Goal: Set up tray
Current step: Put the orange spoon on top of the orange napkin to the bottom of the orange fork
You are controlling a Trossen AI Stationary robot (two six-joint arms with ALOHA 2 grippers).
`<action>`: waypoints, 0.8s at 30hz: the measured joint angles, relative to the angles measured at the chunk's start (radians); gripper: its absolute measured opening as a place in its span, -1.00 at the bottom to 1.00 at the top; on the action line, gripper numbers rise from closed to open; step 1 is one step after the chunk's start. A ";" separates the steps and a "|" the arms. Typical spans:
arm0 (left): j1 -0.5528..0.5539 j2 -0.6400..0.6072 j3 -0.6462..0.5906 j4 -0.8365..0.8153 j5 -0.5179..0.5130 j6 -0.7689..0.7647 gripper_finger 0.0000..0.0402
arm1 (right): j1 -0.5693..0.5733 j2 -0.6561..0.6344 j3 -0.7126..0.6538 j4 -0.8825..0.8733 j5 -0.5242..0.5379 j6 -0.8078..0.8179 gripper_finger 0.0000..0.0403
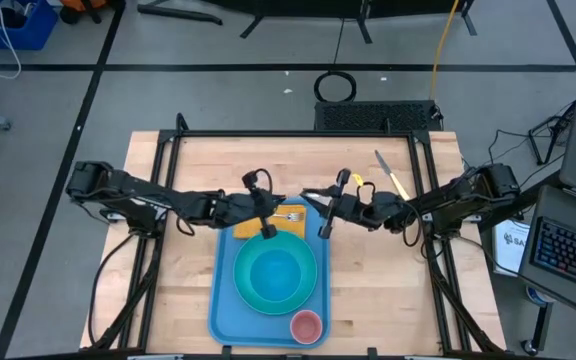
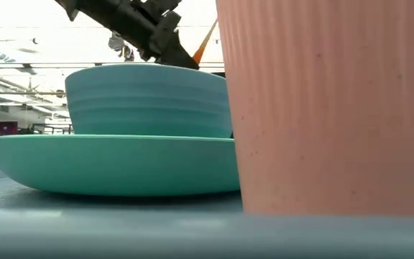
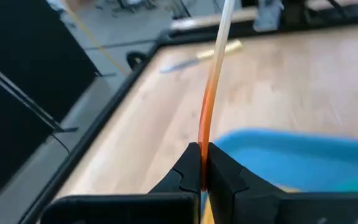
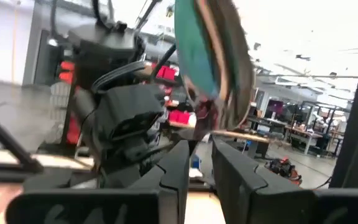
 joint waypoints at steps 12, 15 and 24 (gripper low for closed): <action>0.098 -0.170 0.000 -0.462 0.363 -0.133 -0.97 | -0.010 -0.208 0.015 -0.460 -0.053 0.036 -0.58; 0.128 -0.192 0.000 -0.501 0.469 -0.146 -0.97 | -0.035 -0.252 0.068 -0.649 -0.123 0.162 -0.54; 0.206 -0.189 0.000 -0.539 0.648 -0.145 -0.97 | -0.084 -0.219 0.129 -0.797 -0.308 0.329 -0.39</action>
